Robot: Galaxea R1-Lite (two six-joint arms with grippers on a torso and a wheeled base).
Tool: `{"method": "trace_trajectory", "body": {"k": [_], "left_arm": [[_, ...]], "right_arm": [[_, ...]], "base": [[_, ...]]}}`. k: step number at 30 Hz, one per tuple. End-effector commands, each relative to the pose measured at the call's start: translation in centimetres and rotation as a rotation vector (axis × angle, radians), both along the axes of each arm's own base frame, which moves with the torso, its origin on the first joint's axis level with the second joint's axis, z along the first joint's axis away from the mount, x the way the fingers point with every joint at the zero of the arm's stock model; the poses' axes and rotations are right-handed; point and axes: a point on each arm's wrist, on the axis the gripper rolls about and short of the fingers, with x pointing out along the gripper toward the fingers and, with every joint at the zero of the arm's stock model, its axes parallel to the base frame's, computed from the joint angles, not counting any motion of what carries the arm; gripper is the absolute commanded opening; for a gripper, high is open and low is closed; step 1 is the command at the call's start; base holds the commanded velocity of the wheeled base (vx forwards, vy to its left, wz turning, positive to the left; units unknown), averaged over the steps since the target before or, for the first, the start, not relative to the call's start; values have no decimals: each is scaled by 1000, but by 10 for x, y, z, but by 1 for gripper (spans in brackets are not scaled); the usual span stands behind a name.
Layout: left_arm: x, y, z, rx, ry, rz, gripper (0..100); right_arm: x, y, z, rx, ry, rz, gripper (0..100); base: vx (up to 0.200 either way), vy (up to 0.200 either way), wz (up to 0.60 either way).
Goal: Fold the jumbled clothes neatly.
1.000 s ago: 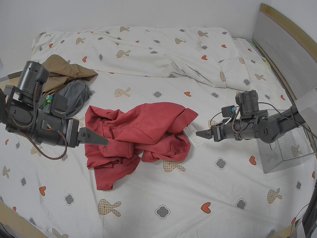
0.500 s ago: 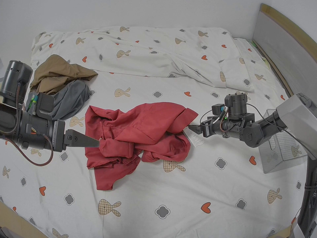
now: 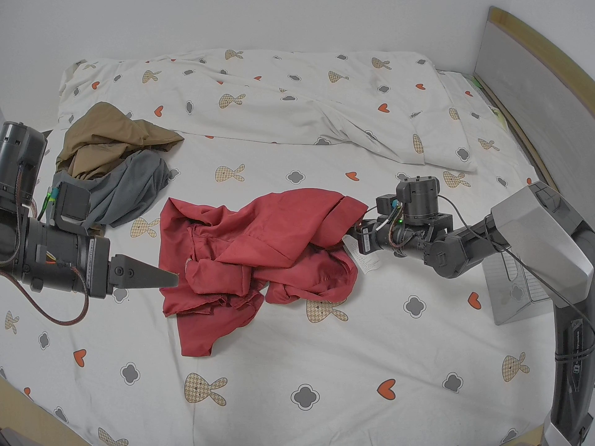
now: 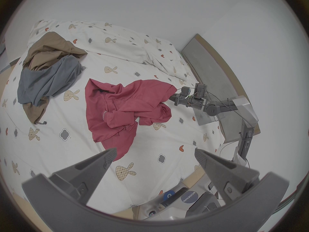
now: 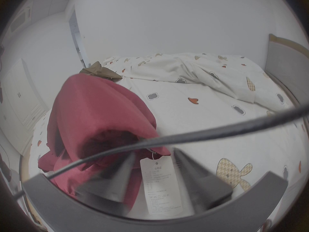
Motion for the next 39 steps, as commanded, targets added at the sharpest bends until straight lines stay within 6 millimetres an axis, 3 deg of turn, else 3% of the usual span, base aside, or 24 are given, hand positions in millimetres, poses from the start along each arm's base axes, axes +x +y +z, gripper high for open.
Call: {"method": "trace_trajectory", "body": {"k": [1,3,4,7,10,13,14,16,20,29,32,35,38,39], "left_arm": [[-1,0,-1,1,2,1,100],[-1,0,-1,0,1,1,100],[-1,0,-3,1,4,1,100],[-1,0,-5,2,2,2,100],[-3,1,-6,-1,-10,2,100],[-5,1,-4,-5,-18,3,100],[-5,1,-4,-5,-18,3,100],[-10,3,0,-8,-33,4,100],[-16,4,3,-12,-47,6,100],[-22,6,6,-18,-64,7,100],[-23,6,5,-15,-60,5,100],[-22,6,4,-14,-54,5,100],[-19,5,3,-13,-50,3,100],[-19,4,3,-12,-48,1,100]], "right_arm": [[-4,3,-8,18,40,-1,0],[-8,2,-4,49,57,-11,0],[-18,-4,17,99,54,-30,0],[-32,-14,32,130,62,-42,0],[-66,-29,71,202,48,-31,0],[-91,-39,94,255,42,-31,0],[-91,-39,94,255,42,-31,0],[-120,-51,113,274,23,-33,0],[-152,-65,126,272,27,-33,0],[-245,-101,176,331,72,-41,0],[-273,-111,186,330,110,-38,0],[-286,-117,186,312,154,-47,0],[-280,-119,174,289,207,-83,0],[-266,-120,156,253,272,-124,0]], "base": [[0,0,0],[0,0,0],[0,0,0],[0,0,0],[0,0,0],[0,0,0],[0,0,0],[0,0,0],[0,0,0],[0,0,0],[0,0,0],[0,0,0],[0,0,0],[0,0,0]]}}
